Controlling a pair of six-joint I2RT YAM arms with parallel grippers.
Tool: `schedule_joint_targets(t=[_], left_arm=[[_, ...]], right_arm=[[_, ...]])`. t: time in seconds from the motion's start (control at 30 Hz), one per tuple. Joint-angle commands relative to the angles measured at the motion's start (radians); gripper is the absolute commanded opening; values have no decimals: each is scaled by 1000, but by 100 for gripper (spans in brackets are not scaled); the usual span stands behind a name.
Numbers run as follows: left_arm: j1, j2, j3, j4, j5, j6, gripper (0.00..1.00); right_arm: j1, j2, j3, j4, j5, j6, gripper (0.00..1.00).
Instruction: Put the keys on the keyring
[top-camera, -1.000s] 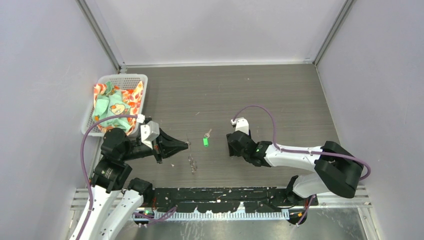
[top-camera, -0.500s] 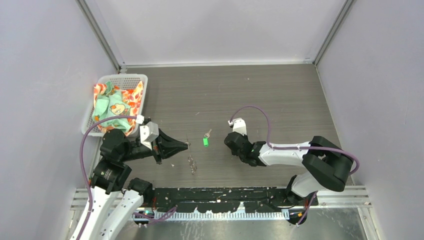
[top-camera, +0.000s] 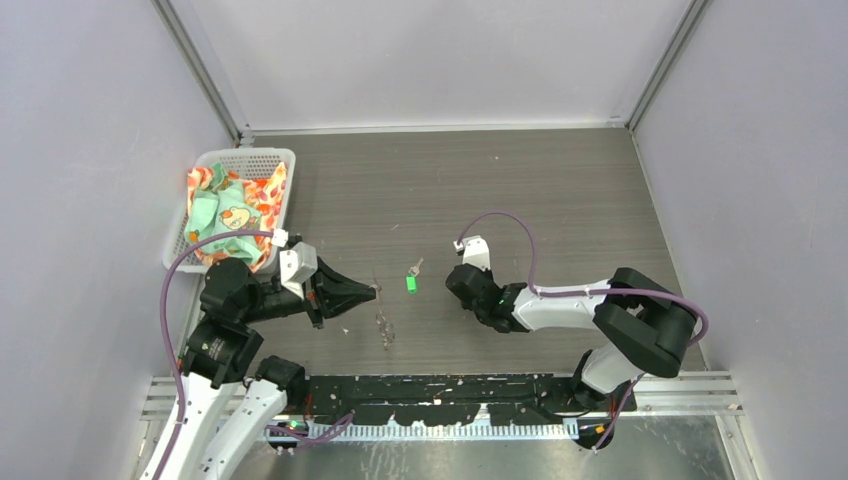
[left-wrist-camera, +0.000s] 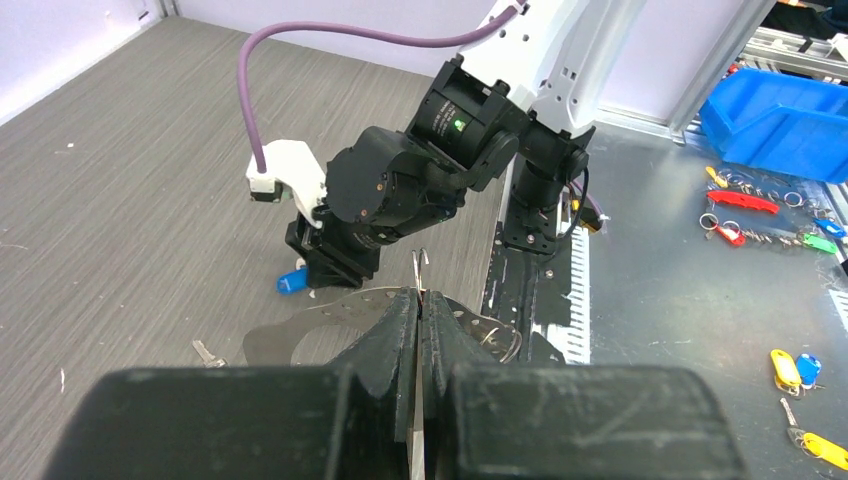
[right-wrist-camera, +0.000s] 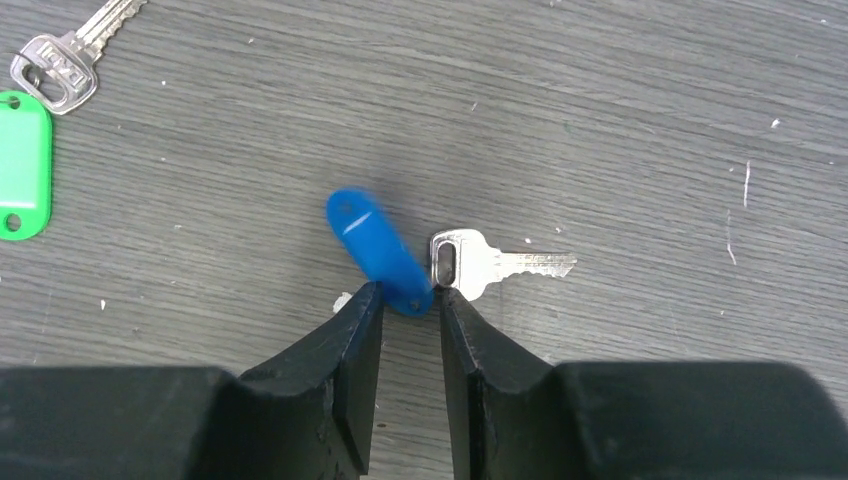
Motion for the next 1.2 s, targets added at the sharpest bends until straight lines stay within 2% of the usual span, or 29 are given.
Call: schedule_joint_targets(t=[0.0, 0.1, 0.6, 1.0, 1.03, 1.1, 1.17], left_arm=[[0, -9, 27, 23, -3, -14, 1], [0, -7, 29, 23, -4, -15, 0], [0, -2, 30, 22, -7, -32, 0], [0, -1, 30, 23, -11, -38, 1], [0, -1, 30, 22, -11, -38, 1], [0, -2, 27, 23, -11, -38, 1], [0, -2, 25, 23, -11, -38, 0]], right_arm=[[1, 22, 31, 15, 53, 14, 32], [1, 19, 23, 22, 59, 19, 30], [-29, -48, -18, 72, 60, -14, 1], [-83, -117, -50, 80, 12, -26, 1], [-83, -117, -51, 80, -2, -31, 4], [-83, -111, -47, 72, -23, -33, 26], [-81, -94, -40, 66, -33, -33, 37]])
